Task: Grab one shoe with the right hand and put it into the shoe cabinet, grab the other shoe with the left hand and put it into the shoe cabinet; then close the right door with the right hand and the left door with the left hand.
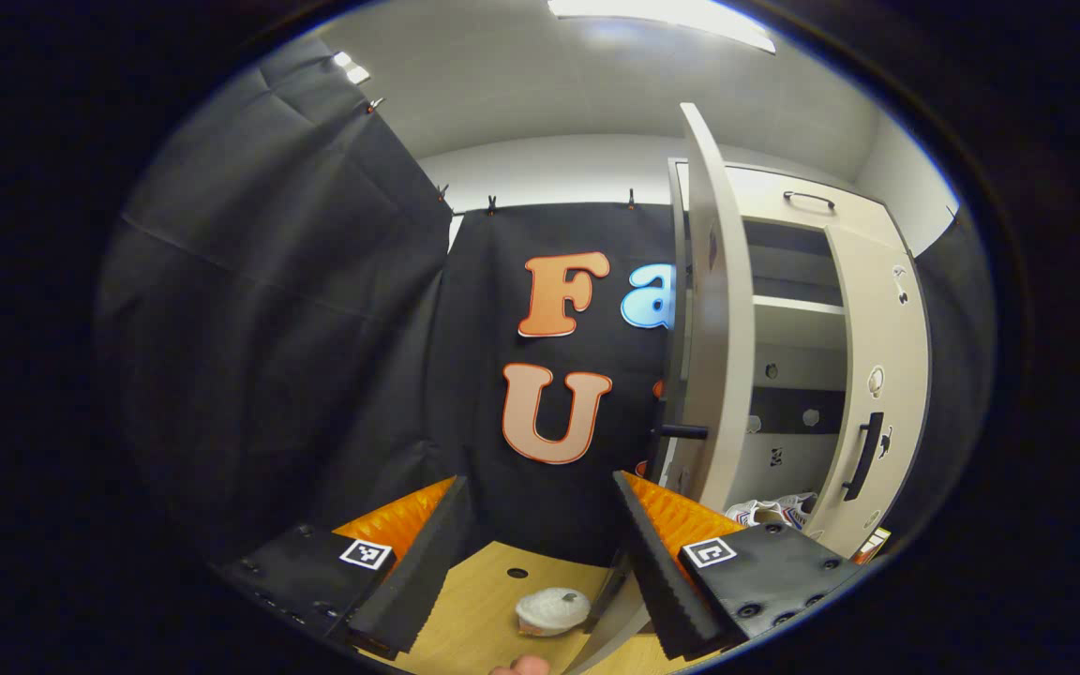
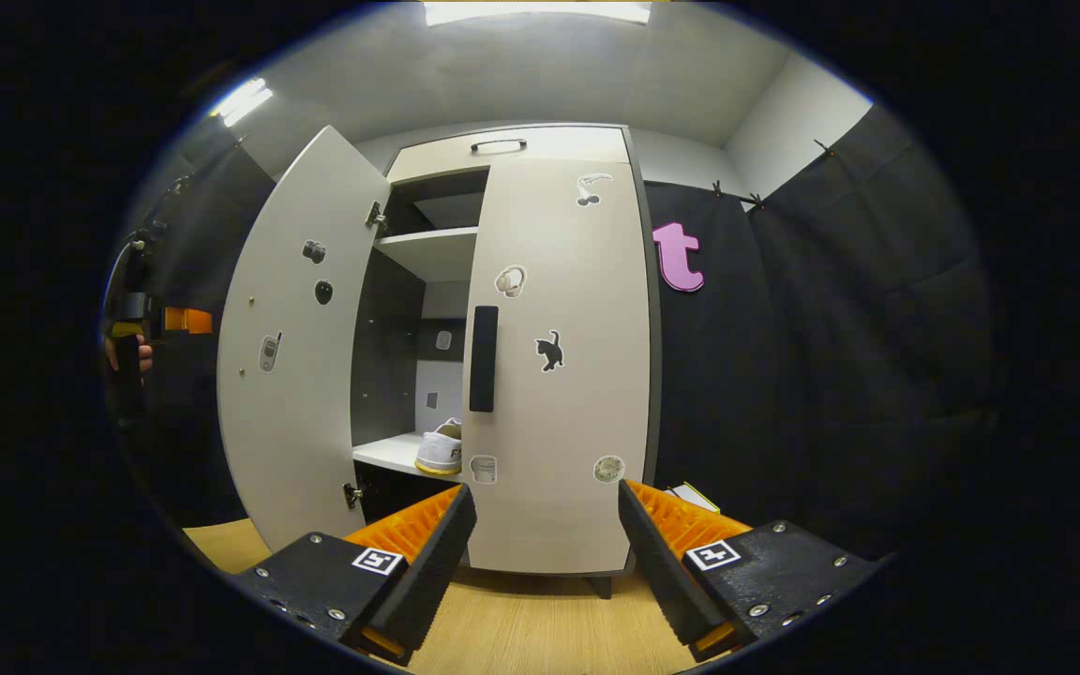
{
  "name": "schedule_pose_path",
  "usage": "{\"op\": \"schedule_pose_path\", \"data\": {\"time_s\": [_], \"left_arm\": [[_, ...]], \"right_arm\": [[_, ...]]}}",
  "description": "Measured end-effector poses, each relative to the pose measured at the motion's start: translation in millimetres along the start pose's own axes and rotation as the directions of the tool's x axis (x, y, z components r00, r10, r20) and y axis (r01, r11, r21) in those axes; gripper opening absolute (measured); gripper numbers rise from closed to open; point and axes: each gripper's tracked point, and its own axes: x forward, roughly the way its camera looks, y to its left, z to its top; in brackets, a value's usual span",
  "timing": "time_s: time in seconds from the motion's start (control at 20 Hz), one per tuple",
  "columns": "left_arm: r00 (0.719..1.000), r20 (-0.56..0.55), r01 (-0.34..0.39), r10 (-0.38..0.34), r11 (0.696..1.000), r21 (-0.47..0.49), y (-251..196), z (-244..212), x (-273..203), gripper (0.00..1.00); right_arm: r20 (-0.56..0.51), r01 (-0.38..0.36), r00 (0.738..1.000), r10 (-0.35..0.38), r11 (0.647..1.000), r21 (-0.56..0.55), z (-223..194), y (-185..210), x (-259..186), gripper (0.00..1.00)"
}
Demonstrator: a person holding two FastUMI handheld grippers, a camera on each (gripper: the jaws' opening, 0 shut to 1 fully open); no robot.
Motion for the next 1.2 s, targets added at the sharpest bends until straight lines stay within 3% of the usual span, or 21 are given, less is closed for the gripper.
{"op": "schedule_pose_path", "data": {"time_s": [0.3, 0.55, 0.8, 0.95, 1.2], "left_arm": [[1.0, 0.009, -0.024, 0.024, 0.998, 0.053, -5.5, -13.7, 14.7, 0.94], [1.0, 0.005, 0.004, -0.004, 0.995, 0.098, -15.1, -12.8, 17.2, 0.96], [0.999, -0.008, 0.043, -0.043, 0.997, 0.058, -34.2, -14.9, 9.3, 0.94], [0.994, -0.032, 0.109, -0.109, 0.994, 0.011, -58.4, -19.5, 5.0, 0.99], [0.96, -0.072, 0.269, -0.272, 0.962, -0.051, -115.1, -30.5, -0.8, 0.95]], "right_arm": [[0.008, 0.044, 0.999, -0.044, 0.999, 0.001, 3.8, -12.8, -0.5, 0.94], [0.012, 0.039, 0.999, -0.039, 0.999, 0.005, 7.8, -12.0, 4.1, 0.94], [0.021, 0.026, 0.999, -0.026, 1.0, 0.013, 10.3, -9.2, 4.9, 0.94], [0.014, 0.021, 1.0, -0.022, 1.0, 0.017, 8.9, -8.3, 5.9, 0.94], [0.02, 0.04, 0.999, -0.04, 0.999, 0.001, 13.4, -16.6, 1.1, 0.94]]}}
